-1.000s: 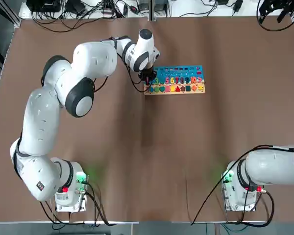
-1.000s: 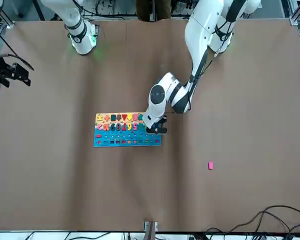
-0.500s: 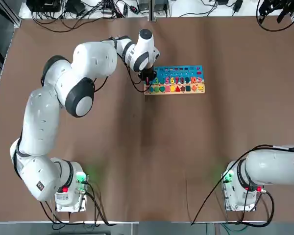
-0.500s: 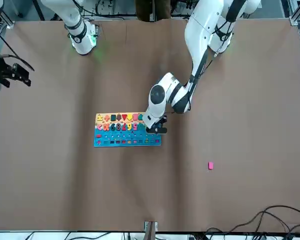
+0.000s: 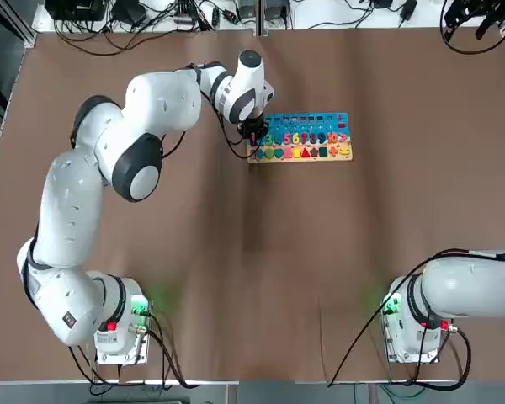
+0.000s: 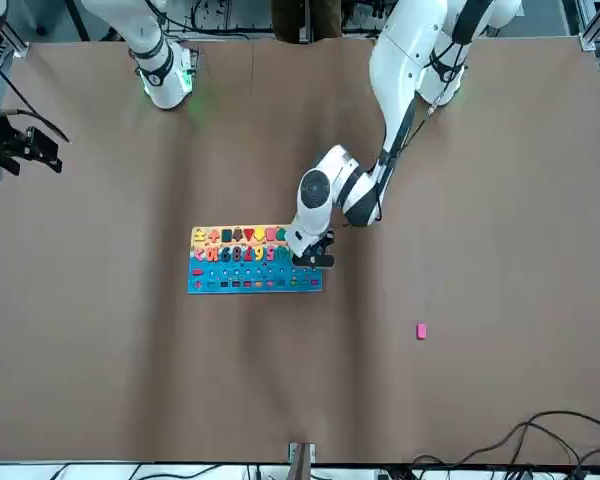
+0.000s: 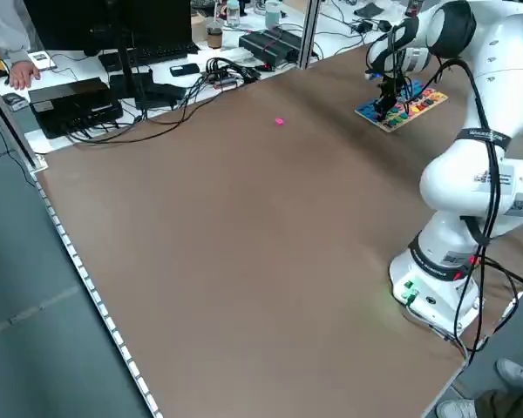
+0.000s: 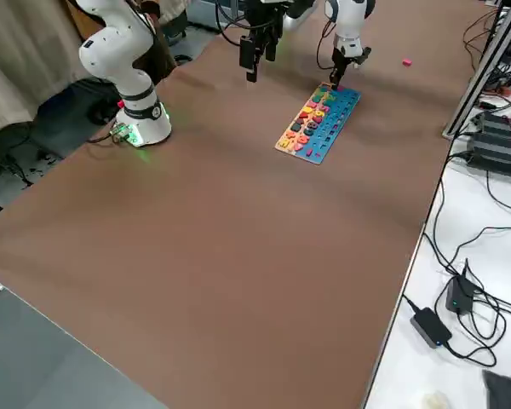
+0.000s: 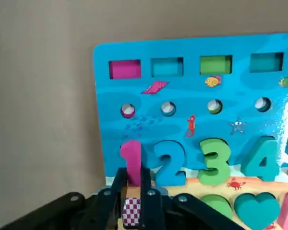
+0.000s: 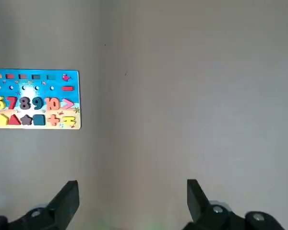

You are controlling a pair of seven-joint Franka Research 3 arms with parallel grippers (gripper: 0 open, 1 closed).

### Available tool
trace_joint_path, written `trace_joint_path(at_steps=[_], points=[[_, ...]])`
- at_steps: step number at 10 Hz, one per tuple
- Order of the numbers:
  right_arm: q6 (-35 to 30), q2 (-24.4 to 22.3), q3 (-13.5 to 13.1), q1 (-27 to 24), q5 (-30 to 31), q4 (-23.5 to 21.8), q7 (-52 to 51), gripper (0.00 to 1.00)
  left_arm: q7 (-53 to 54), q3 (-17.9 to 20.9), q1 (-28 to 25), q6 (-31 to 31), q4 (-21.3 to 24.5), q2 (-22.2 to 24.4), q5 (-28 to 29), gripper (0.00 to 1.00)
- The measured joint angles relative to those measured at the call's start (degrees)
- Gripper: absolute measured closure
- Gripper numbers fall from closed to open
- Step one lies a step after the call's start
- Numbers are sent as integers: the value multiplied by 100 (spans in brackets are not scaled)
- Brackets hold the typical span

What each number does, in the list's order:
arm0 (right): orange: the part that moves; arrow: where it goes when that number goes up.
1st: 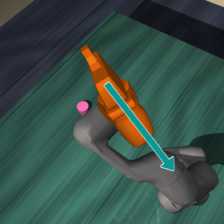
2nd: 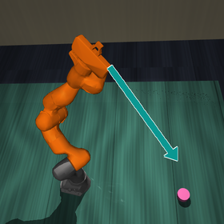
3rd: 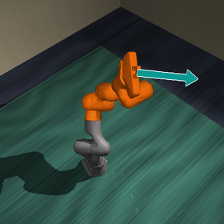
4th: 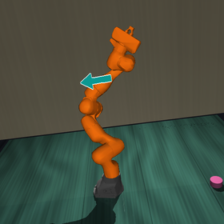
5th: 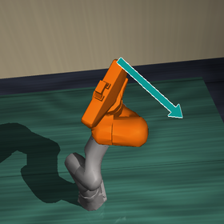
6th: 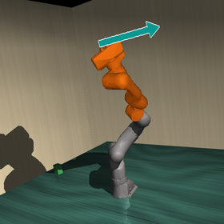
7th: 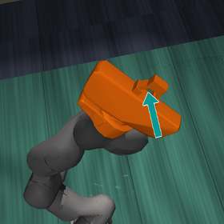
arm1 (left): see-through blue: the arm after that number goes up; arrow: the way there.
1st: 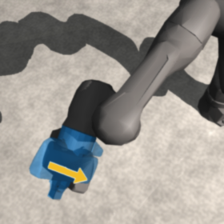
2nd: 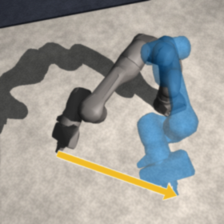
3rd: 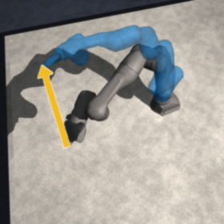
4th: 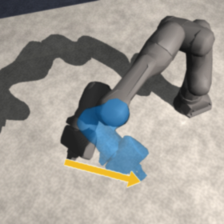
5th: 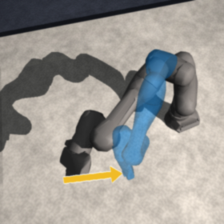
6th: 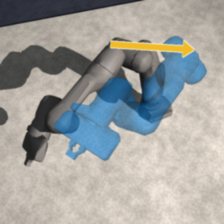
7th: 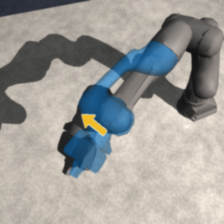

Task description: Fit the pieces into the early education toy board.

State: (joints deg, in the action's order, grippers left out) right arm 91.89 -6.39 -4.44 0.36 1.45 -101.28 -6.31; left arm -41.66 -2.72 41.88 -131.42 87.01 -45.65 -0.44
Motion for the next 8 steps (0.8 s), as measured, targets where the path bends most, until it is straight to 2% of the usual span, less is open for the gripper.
trace_joint_path(at_steps=[8], points=[[0,0,0,0,0,0,0,1,0,0,0,0,0,0,0,78]])
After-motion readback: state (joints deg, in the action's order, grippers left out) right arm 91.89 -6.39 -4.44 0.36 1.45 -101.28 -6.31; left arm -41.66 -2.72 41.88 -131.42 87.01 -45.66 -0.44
